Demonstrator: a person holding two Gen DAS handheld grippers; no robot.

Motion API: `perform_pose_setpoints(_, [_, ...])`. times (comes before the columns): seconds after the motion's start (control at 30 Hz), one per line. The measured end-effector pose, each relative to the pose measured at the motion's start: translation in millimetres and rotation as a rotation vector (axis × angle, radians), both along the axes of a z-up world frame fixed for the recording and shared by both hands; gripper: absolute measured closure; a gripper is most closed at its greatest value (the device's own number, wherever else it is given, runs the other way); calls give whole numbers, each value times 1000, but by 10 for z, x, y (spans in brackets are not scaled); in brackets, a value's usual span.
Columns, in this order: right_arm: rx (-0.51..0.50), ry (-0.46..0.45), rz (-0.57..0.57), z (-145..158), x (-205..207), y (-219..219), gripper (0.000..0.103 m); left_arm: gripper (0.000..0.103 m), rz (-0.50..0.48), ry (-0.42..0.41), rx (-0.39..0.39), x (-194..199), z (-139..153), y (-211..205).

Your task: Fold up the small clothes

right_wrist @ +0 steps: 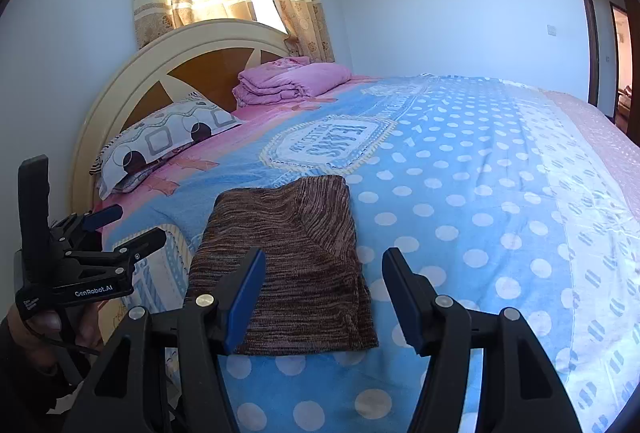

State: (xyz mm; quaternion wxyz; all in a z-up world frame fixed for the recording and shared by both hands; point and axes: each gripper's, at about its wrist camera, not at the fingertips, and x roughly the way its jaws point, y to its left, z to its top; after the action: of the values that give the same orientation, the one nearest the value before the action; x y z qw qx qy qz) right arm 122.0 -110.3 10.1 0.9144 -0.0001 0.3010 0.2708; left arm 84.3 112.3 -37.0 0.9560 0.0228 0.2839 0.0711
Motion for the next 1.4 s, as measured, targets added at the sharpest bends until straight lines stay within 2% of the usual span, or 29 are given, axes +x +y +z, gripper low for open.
perform_pose_setpoints(1.4, [-4,-20,9,-18,-155,25,41,0,0,0,2,-55,28,-56])
